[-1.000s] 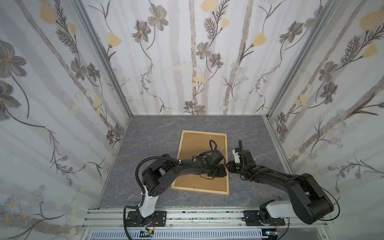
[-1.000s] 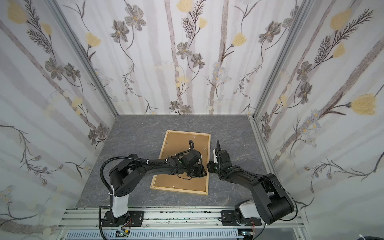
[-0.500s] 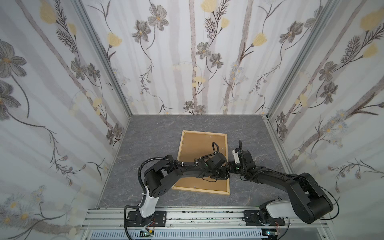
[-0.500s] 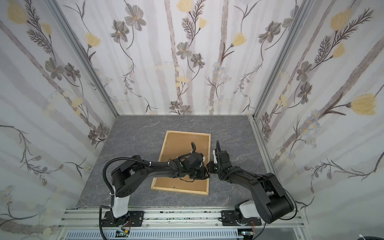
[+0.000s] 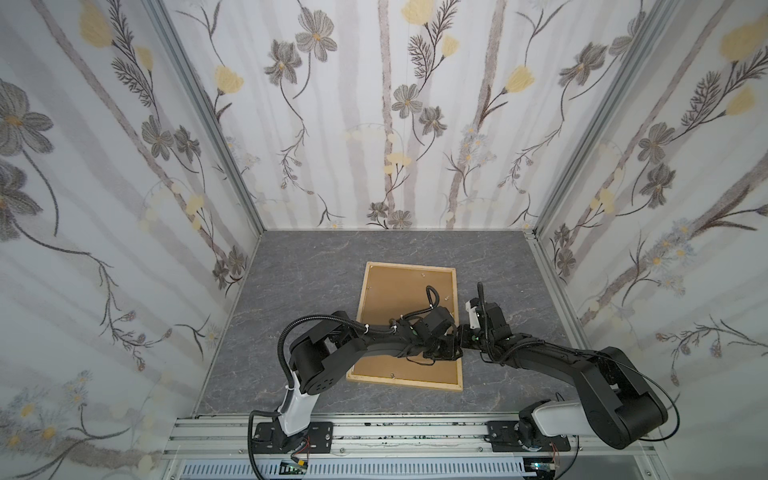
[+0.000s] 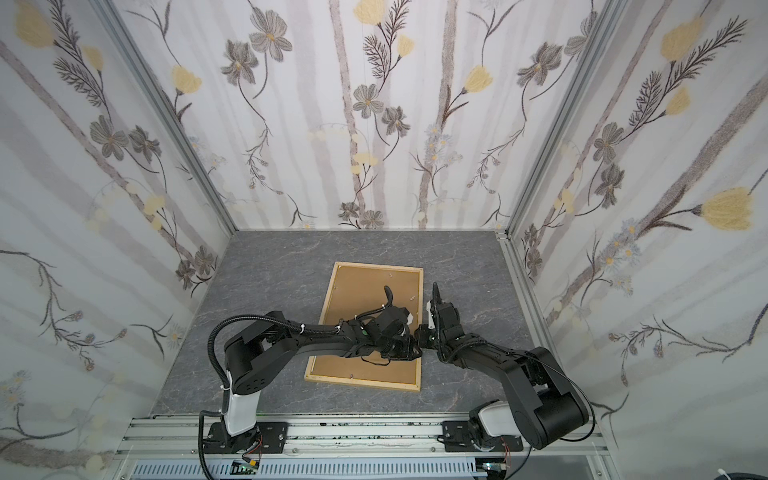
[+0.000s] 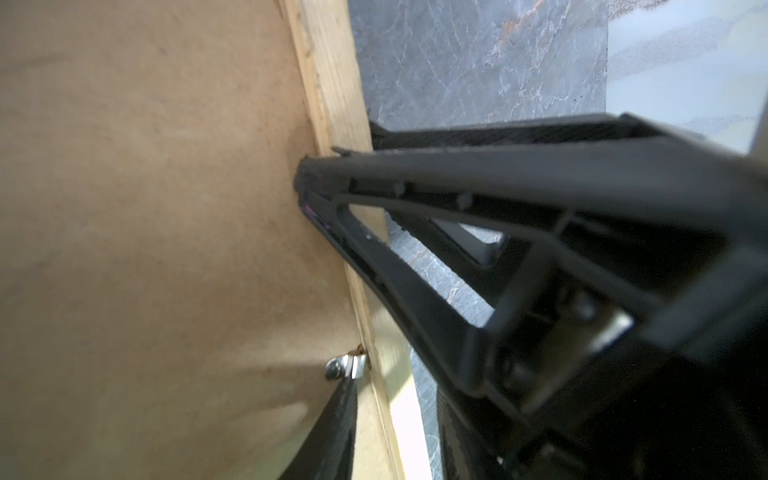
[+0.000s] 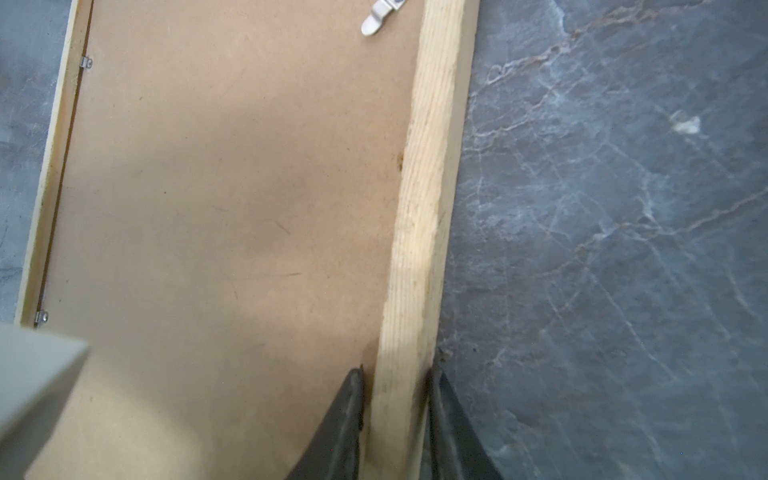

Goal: Put the photo into the frame

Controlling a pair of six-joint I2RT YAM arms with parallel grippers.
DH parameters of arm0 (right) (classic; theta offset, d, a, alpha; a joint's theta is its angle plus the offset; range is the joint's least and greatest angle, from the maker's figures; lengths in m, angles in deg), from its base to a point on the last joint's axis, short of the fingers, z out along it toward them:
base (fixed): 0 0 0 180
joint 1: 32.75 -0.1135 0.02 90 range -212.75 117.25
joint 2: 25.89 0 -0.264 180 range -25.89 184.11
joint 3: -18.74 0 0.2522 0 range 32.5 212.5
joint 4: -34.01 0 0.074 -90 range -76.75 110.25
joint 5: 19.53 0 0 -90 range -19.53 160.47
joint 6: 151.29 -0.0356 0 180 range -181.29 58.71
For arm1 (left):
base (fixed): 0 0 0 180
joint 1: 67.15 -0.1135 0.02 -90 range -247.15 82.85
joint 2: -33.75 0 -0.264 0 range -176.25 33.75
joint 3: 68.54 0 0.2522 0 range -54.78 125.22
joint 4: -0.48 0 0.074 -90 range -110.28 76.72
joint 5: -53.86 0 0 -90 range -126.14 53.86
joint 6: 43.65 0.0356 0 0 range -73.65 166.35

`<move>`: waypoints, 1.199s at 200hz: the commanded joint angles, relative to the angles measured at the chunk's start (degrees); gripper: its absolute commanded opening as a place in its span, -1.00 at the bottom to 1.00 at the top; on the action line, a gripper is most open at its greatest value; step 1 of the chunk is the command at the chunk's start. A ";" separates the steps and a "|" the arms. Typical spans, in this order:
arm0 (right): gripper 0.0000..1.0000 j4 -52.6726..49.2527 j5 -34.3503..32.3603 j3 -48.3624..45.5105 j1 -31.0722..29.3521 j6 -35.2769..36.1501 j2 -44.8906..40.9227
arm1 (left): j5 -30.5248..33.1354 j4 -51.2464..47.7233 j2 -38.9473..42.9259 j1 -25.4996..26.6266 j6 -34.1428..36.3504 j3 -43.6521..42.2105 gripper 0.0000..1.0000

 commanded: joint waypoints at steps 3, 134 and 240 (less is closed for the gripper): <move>-0.39 -1.57 1.49 0.80 -0.18 1.20 -0.74 | 3.14 -6.57 1.54 -0.14 0.13 -0.67 -0.13; -0.29 -6.39 -2.02 6.62 5.39 5.01 -0.98 | 3.94 -20.09 0.63 -12.41 12.25 18.46 0.18; -0.38 -3.58 2.78 13.34 8.19 5.61 8.33 | 1.30 -32.97 -20.28 -16.90 17.36 47.14 0.09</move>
